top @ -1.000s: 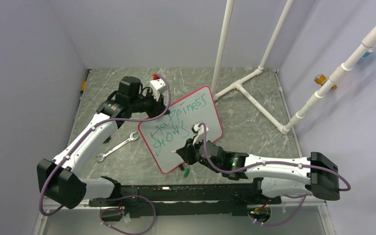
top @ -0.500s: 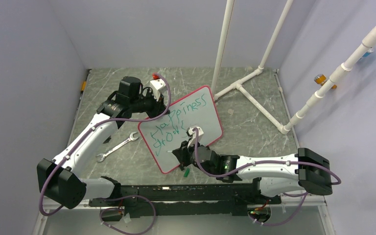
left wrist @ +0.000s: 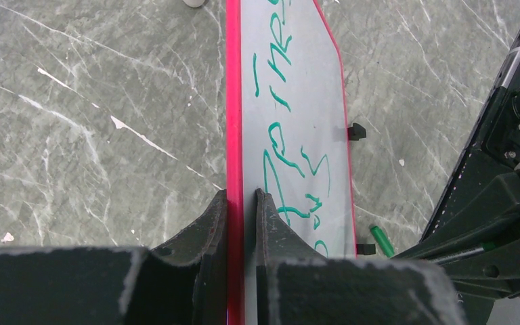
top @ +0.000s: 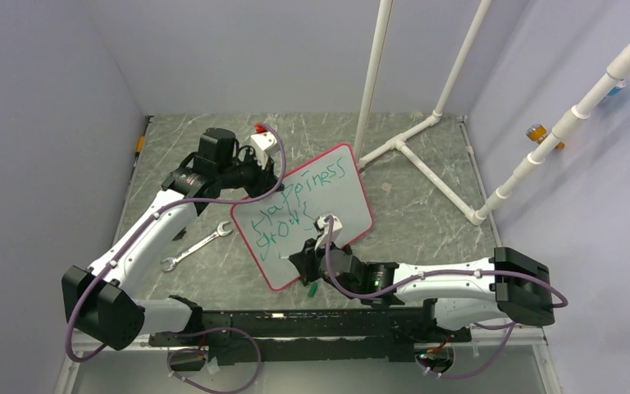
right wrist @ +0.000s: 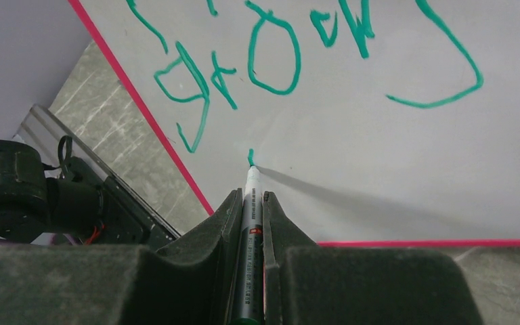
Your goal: Write a sentence on the whiteboard
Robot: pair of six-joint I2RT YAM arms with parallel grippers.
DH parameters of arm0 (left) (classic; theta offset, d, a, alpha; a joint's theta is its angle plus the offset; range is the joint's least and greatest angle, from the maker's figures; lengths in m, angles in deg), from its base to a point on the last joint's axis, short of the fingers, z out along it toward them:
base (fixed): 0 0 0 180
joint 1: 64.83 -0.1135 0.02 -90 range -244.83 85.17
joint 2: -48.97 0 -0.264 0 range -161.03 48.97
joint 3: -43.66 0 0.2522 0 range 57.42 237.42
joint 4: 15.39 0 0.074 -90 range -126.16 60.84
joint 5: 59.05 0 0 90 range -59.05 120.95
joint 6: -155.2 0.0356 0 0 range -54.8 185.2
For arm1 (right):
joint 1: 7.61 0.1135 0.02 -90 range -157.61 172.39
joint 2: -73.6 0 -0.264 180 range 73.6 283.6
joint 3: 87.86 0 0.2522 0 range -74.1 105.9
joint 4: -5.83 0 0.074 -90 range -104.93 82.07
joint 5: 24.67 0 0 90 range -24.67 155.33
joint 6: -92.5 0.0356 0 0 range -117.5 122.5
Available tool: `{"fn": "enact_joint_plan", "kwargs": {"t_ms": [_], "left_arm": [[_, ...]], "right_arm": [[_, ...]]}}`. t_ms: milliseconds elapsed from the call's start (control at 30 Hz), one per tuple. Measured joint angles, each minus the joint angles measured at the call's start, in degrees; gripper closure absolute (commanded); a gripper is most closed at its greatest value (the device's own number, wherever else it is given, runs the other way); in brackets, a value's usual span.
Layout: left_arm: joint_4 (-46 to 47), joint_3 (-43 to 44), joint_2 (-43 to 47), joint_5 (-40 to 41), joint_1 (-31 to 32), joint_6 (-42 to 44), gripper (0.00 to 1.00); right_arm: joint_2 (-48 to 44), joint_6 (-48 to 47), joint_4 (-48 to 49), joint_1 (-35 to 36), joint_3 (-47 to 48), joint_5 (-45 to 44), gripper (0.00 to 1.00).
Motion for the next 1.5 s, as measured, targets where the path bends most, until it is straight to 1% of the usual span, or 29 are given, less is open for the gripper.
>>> {"fn": "enact_joint_plan", "kwargs": {"t_ms": [300, 700, 1000, 1500], "left_arm": [[0.09, 0.0, 0.0, 0.02, 0.0, 0.02, 1.0], [0.17, 0.0, 0.0, -0.02, 0.0, 0.0, 1.0], [0.31, 0.0, 0.0, -0.02, 0.0, 0.0, 1.0], [0.33, 0.0, 0.0, -0.02, 0.0, 0.0, 1.0]], "right_arm": [[0.0, 3.69, -0.04, 0.72, -3.34, 0.26, 1.0], [1.95, 4.81, -1.38, 1.75, -3.37, 0.04, 1.0], [1.57, 3.08, -5.31, 1.73, -0.35, -1.75, 1.0], [1.92, -0.22, -6.6, 0.98, 5.01, -4.33, 1.0]]}}
